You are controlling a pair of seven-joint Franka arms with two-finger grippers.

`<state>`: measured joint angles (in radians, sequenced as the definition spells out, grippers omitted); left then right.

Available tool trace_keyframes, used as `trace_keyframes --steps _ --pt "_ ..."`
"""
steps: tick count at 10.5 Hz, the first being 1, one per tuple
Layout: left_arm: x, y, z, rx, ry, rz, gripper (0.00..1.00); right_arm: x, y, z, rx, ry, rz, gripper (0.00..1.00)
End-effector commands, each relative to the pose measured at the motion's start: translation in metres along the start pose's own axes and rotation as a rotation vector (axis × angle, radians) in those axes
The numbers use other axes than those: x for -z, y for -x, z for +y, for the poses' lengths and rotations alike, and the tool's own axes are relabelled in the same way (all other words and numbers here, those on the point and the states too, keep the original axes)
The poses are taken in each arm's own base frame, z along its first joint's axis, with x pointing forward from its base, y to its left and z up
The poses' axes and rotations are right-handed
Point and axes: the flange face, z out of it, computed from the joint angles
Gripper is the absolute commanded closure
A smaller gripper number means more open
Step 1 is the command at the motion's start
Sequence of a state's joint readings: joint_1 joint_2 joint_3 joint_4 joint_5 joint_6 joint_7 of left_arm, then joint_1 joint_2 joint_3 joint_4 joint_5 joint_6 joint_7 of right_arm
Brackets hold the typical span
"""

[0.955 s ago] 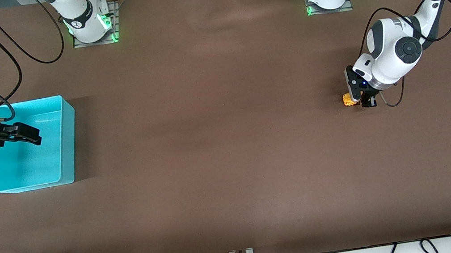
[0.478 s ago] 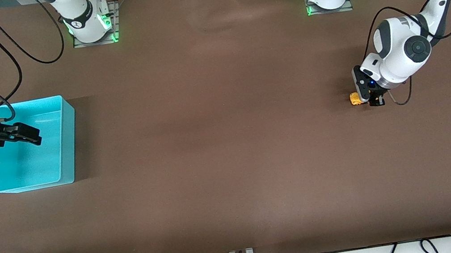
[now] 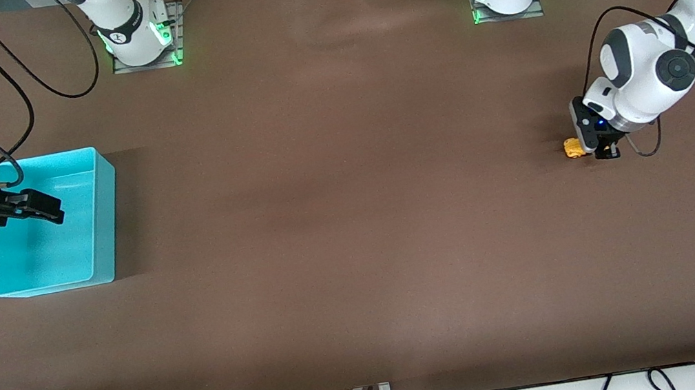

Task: Wind up and store yellow beetle car

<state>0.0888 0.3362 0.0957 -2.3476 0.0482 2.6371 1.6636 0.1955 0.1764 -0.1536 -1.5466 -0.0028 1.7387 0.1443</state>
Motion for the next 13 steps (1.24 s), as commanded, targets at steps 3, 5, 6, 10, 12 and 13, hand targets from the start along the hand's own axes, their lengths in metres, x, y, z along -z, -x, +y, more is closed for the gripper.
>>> trace_keyframes --steps 3,5,6,10,12,13 --pt "-0.026 0.061 0.007 -0.005 0.044 -0.023 1.00 -0.003 0.001 0.001 -0.013 -0.019 -0.003 0.00" --pt "-0.028 0.067 0.005 0.005 0.045 -0.026 1.00 -0.003 0.000 0.001 -0.013 -0.019 -0.003 0.00" --pt "-0.028 0.067 0.004 0.003 0.042 -0.027 1.00 -0.006 -0.001 0.001 -0.013 -0.017 -0.008 0.00" --pt "-0.017 0.069 -0.007 0.006 0.014 -0.034 1.00 -0.007 -0.001 0.000 -0.013 -0.017 -0.005 0.00" --pt "-0.013 0.066 -0.011 0.002 0.007 -0.035 0.54 -0.007 -0.002 0.000 -0.013 -0.018 -0.003 0.00" --pt "-0.010 0.065 -0.014 -0.003 0.004 -0.035 0.01 -0.007 -0.002 0.000 -0.013 -0.018 -0.003 0.00"
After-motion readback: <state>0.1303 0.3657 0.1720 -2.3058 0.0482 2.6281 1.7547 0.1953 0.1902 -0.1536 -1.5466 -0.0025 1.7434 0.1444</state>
